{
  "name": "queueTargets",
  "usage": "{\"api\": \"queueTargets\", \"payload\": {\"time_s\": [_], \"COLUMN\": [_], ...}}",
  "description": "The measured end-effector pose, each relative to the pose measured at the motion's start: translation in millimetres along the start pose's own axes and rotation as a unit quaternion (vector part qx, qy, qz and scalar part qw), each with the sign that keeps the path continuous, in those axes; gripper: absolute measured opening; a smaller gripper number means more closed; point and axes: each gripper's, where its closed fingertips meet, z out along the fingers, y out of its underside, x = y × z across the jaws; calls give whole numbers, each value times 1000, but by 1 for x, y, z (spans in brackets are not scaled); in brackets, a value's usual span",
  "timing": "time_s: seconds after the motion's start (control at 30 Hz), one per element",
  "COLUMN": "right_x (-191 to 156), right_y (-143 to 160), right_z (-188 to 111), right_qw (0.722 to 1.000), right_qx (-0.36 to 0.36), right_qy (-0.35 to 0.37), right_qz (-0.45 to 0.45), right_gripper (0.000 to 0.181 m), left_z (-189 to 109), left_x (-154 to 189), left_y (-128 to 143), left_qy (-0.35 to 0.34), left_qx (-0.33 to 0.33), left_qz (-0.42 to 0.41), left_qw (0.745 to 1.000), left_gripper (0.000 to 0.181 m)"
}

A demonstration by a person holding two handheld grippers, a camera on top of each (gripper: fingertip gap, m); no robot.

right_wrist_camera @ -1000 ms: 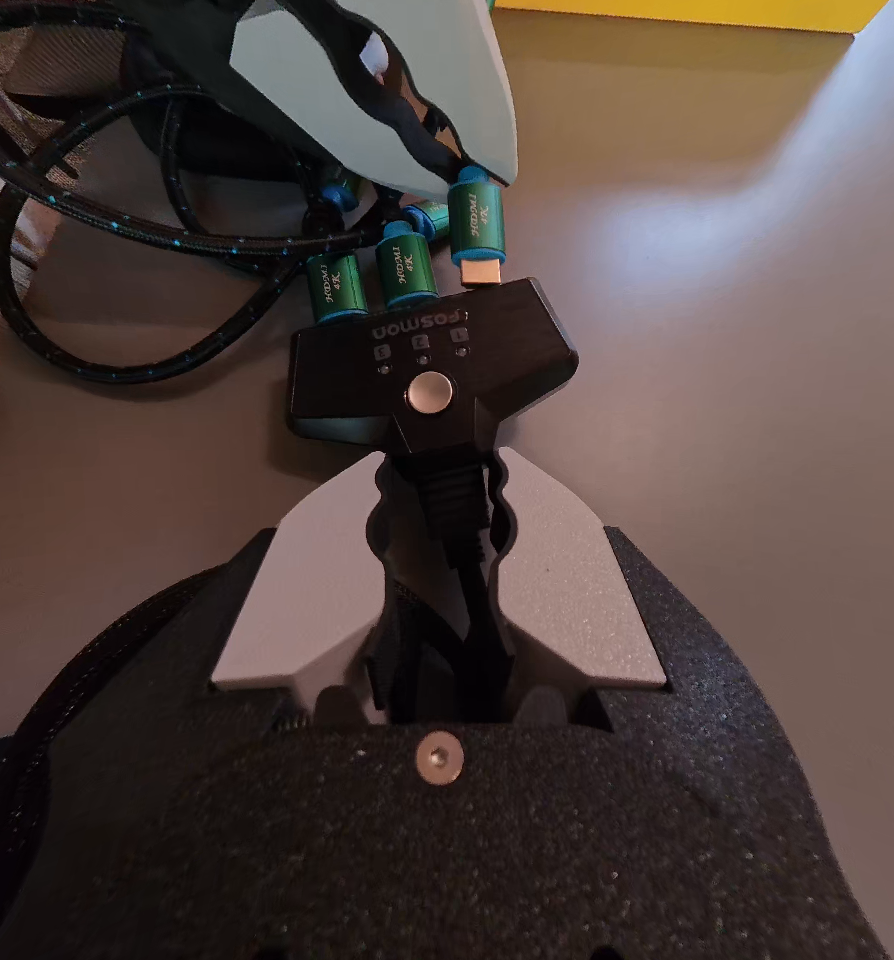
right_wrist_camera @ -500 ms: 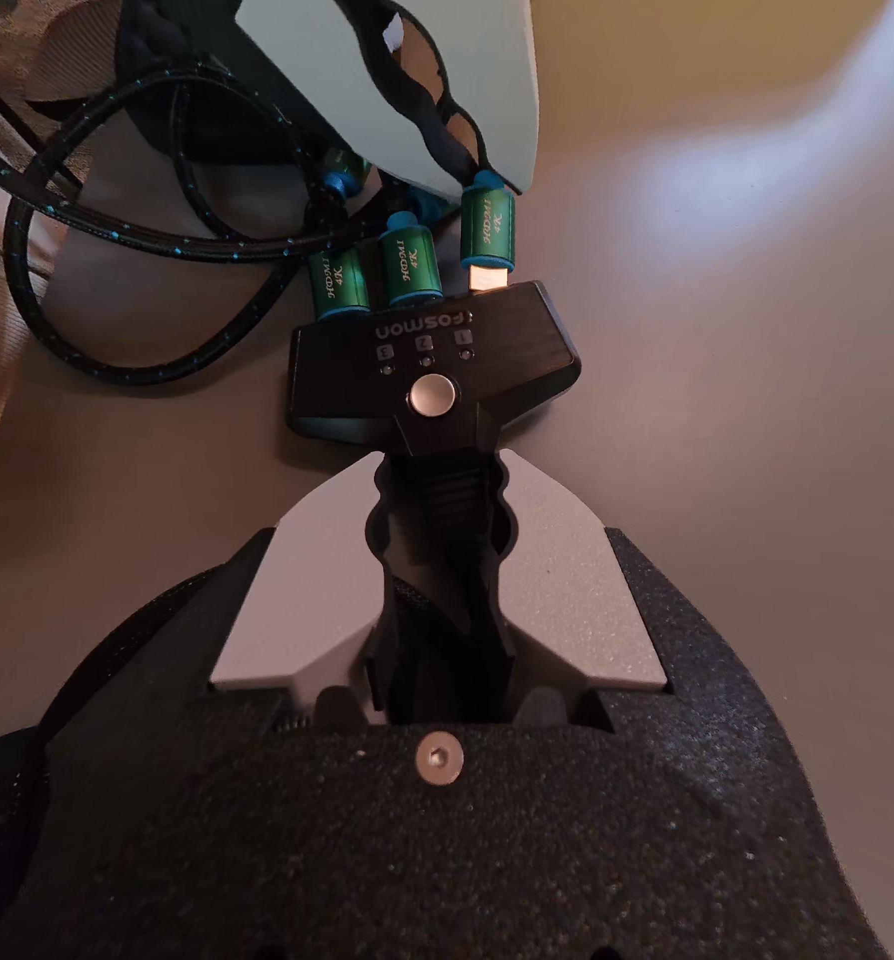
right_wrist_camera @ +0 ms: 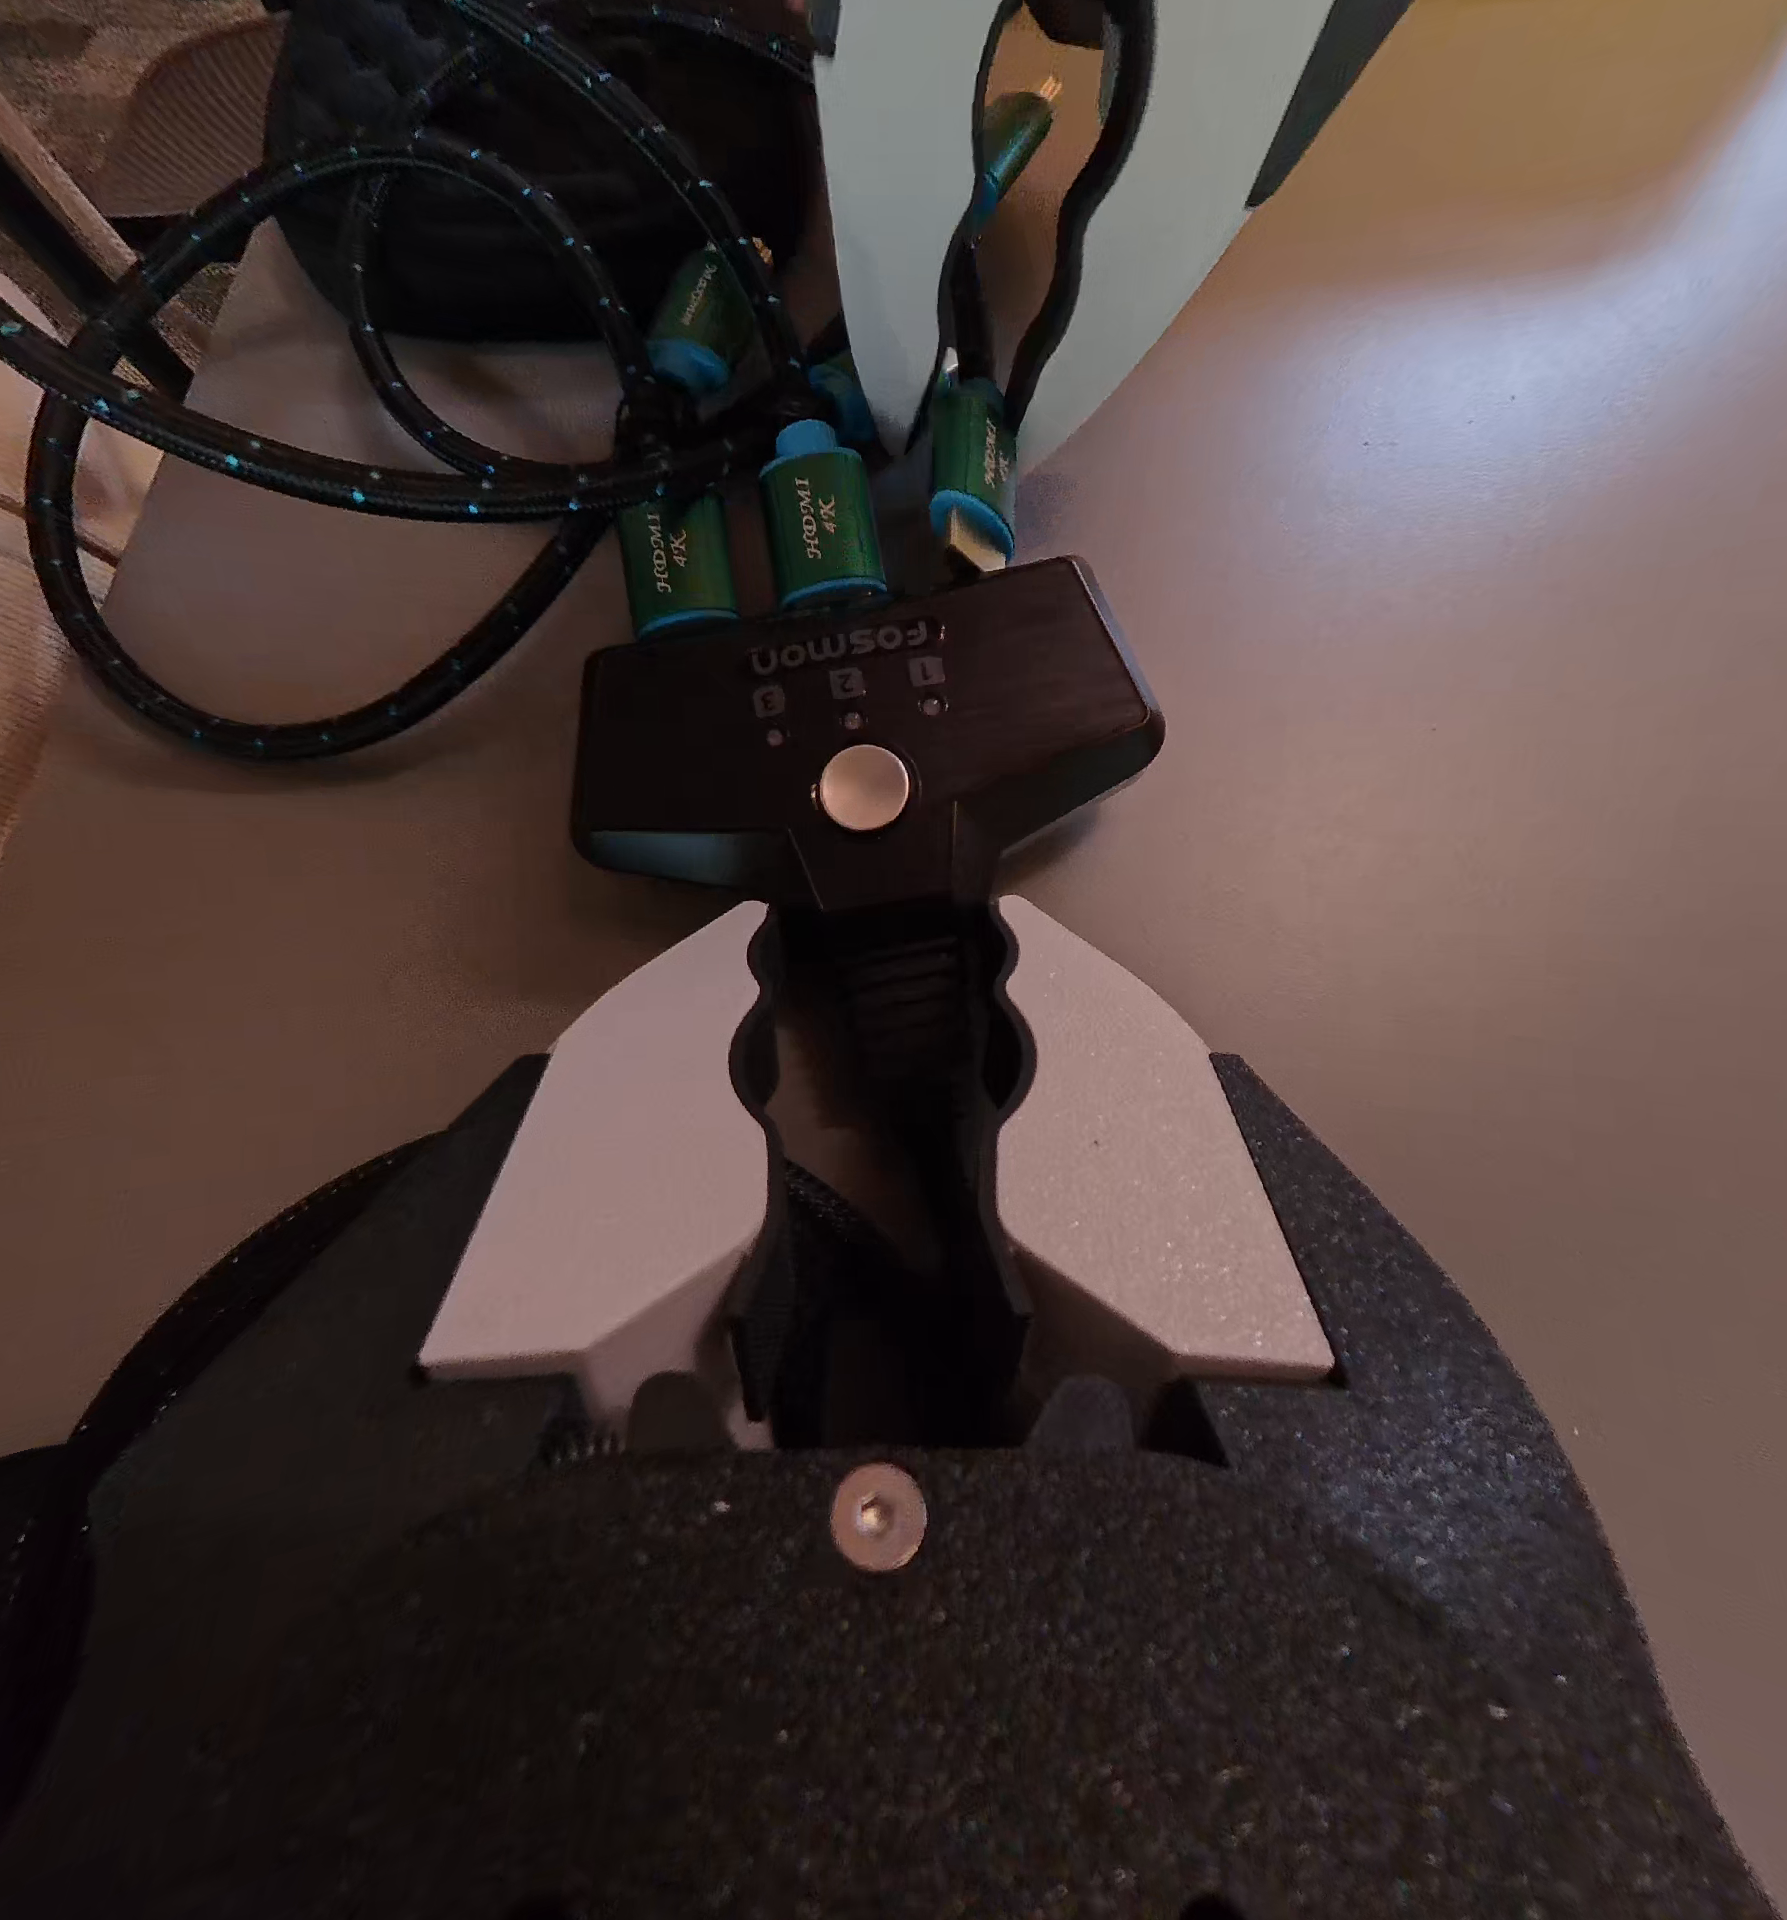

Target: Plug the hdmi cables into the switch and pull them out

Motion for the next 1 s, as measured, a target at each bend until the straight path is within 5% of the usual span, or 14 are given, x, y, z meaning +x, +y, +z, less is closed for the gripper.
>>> {"api": "queueTargets", "payload": {"time_s": [0.13,0.23,0.53,0.77,1.0], "right_x": [0,0,0,2,4], "right_y": [-1,-1,-2,-2,-2], "right_z": [1,1,1,0,0], "right_qw": [1000,1000,1000,1000,1000], "right_qx": [1,2,2,2,2], "right_qy": [-2,-2,-3,5,13], "right_qz": [-5,-6,-6,-3,1], "right_gripper": [37,37,37,37,37], "left_z": [-13,-15,-2,-4,-9], "left_x": [6,-6,3,1,-4], "left_y": [0,-2,-4,-6,-6], "left_qy": [45,20,108,-62,-261], "left_qx": [10,27,98,141,106], "left_qz": [-33,-25,-91,-114,-89], "left_qw": [998,999,985,981,955], "left_gripper": [35,27,17,14,14]}}
